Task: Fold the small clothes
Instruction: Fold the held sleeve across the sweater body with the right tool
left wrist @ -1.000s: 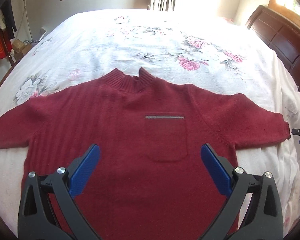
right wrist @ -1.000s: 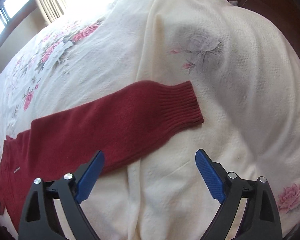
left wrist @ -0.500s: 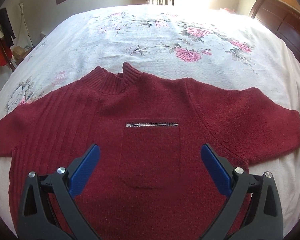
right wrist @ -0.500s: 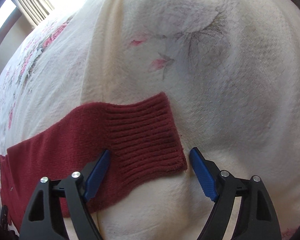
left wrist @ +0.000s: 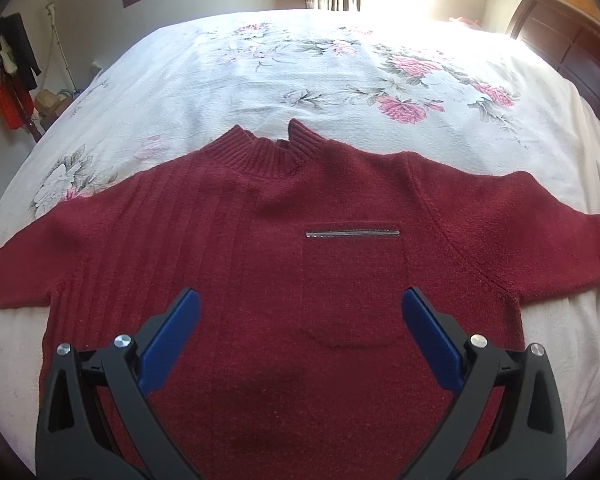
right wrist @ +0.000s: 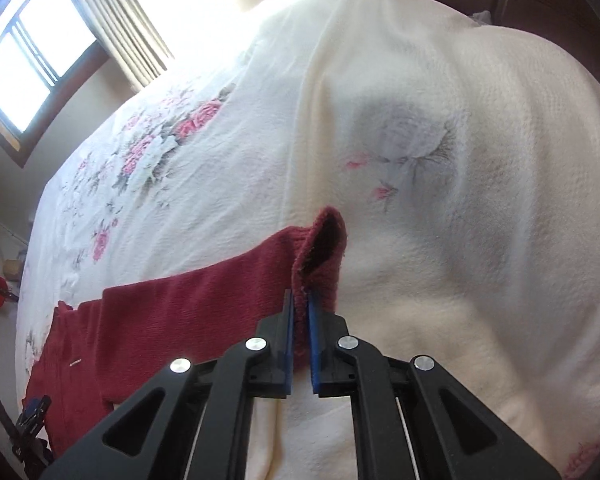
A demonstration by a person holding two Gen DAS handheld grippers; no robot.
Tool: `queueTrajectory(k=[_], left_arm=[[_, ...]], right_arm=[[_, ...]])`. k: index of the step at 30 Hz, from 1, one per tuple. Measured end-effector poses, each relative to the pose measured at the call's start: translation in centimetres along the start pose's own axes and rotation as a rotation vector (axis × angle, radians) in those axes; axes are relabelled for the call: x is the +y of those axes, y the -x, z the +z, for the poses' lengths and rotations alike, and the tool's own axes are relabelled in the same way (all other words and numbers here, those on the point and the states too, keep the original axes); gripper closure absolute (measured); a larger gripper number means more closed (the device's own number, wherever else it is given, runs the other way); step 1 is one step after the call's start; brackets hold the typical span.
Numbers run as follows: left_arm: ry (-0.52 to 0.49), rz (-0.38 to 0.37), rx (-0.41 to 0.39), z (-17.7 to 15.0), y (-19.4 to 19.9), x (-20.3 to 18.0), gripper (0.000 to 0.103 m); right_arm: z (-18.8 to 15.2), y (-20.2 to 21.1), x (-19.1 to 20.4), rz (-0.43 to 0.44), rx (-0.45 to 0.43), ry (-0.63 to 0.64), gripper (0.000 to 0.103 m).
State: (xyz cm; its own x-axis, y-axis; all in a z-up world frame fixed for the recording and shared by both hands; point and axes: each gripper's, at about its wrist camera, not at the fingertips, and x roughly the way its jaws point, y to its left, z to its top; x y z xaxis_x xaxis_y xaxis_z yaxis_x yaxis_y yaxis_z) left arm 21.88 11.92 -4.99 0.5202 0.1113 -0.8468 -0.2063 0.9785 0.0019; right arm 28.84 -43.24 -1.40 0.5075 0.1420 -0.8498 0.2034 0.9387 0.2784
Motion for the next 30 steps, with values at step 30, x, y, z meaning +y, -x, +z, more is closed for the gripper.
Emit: queueTrajectory(k=[30], left_arm=[[0.004,-0.214,0.150,0.6,-2.5,0.4,0.003]], right_arm=[[-12.9,-7.6,26.6,0.393,0.301,0.322,0.080]])
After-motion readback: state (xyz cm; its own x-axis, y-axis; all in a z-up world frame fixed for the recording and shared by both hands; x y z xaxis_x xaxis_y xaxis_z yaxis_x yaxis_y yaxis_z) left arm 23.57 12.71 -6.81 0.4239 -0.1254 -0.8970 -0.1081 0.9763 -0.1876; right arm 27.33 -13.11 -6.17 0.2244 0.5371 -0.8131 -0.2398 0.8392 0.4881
